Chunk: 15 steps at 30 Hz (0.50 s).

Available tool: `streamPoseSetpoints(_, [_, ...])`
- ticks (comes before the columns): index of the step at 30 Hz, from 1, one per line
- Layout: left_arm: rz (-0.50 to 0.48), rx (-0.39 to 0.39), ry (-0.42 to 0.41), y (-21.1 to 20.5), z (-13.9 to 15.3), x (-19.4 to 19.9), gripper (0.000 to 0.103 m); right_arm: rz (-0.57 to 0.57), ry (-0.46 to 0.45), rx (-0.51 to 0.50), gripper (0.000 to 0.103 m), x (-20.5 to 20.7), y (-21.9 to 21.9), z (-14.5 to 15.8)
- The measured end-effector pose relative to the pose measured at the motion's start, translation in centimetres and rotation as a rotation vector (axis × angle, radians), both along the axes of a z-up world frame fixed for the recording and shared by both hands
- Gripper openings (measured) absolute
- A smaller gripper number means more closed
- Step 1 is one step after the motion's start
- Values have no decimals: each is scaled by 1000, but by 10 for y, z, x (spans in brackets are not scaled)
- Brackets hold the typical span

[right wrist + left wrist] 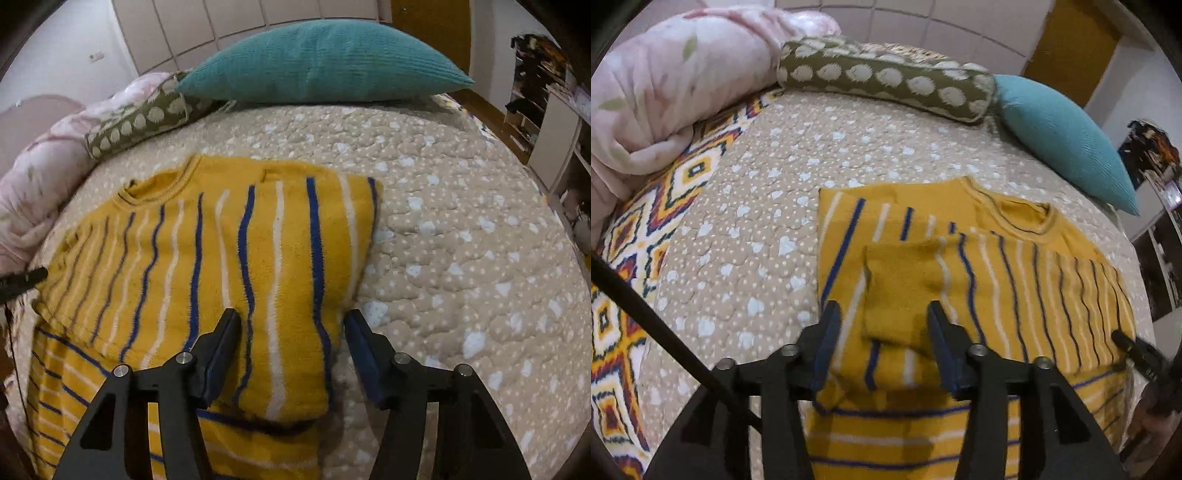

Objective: Fold small clothes

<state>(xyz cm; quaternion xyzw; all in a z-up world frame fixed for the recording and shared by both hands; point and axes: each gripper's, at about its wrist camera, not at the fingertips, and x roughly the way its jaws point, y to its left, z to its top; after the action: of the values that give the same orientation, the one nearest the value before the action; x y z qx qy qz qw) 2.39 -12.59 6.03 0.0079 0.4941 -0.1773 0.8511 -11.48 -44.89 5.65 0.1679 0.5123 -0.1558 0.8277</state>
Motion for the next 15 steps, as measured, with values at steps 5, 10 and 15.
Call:
streamPoseSetpoints(5, [9, 108, 5, -3, -25, -6, 65, 53, -39, -22, 69, -18, 21, 28])
streamPoseSetpoints(10, [23, 88, 25, 8, -39, -7, 76, 91, 119, -103, 72, -26, 30, 3])
streamPoseSetpoints(15, [7, 79, 15, 23, -24, -25, 75, 33, 6, -15, 72, -62, 15, 30])
